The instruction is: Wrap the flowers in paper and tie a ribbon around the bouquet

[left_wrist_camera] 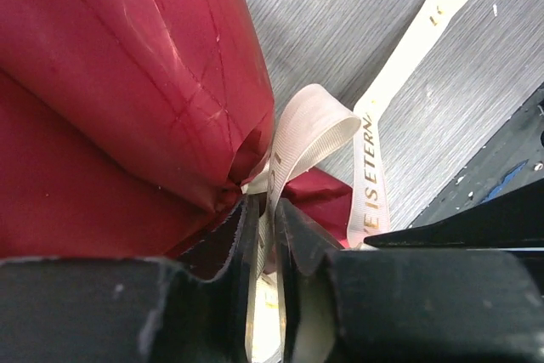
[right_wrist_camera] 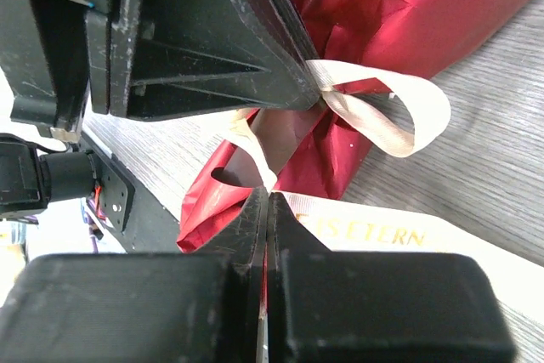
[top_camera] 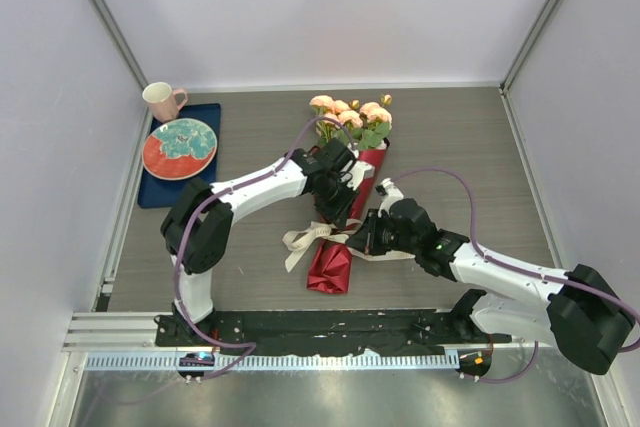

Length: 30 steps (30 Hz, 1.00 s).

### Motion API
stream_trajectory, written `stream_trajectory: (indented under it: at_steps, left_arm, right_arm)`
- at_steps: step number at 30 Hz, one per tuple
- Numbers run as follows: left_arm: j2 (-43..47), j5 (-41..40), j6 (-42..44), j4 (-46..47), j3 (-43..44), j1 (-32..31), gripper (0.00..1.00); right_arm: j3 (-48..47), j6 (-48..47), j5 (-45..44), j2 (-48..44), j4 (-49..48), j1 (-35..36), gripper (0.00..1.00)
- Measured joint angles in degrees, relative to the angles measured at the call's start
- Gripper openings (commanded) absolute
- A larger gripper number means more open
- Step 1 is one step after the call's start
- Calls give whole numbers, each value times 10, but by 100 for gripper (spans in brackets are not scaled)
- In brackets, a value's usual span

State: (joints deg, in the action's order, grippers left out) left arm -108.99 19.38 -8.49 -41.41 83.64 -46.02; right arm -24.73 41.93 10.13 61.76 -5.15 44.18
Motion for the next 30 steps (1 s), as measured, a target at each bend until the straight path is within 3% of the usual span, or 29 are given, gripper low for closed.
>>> stream_trajectory:
  at_steps: [6,13,30]
  left_arm:
    - [28,5,-14,8,-7,0,0]
    - [91,31,-45,43,-49,0,0]
    - [126,48,-93,90,-124,0,0]
  right_arm:
    - [9,52,0,5,-35,0,0]
    - [16,119,-21,56,-64,-2,0]
    - [24,242,-91,137,-205,-12,0]
